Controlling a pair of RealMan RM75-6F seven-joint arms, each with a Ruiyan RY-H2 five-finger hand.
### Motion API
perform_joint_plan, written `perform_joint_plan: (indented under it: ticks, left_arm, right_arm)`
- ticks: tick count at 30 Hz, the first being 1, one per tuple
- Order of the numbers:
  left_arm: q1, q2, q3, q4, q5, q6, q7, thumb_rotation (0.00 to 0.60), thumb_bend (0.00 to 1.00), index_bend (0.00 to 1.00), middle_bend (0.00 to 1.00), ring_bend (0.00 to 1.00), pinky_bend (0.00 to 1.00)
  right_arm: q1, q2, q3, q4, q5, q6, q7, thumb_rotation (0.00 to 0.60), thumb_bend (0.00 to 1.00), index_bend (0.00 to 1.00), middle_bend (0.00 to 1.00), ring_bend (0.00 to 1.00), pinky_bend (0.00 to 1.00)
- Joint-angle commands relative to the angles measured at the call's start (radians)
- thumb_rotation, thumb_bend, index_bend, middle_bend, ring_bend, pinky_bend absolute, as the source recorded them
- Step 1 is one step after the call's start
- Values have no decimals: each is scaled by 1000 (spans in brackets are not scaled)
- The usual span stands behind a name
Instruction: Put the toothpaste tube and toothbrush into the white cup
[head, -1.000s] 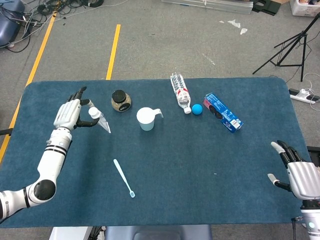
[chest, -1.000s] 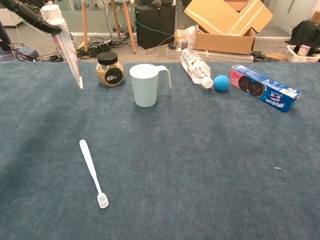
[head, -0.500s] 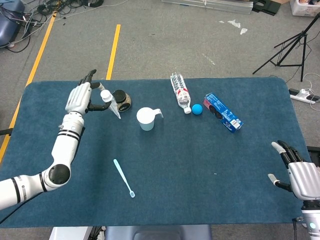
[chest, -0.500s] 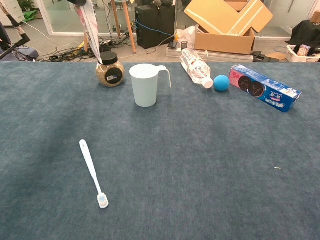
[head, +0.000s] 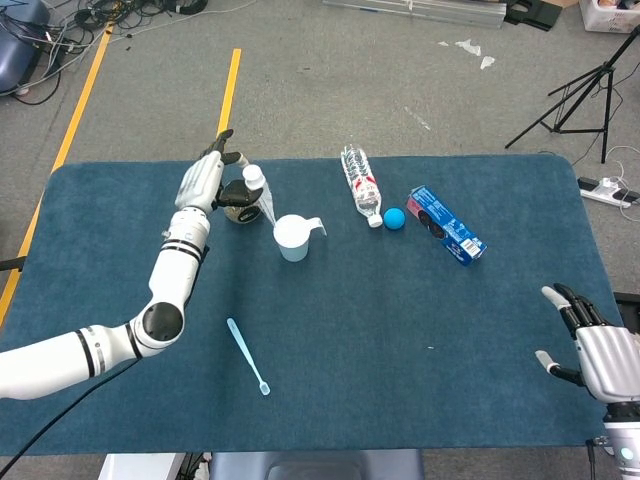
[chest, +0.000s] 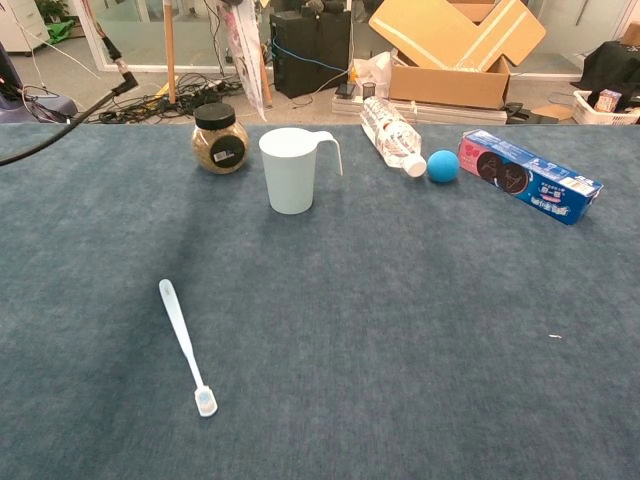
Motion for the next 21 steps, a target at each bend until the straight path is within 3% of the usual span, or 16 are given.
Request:
perform_joint_plan:
  ticks: [1,21]
  left_arm:
    - [-17,-24,6,20,-1,-5,-1,600,577,711,25,0,0]
    - [-56,-112,33,129,-5,-44,-7,600,577,712,27,0,0]
  right_arm:
    - [-2,3,0,-2,-2,3,6,600,140,161,133,178,540]
    - [-5,16,4,-4,2,7,35,600,139,161,132,178,540]
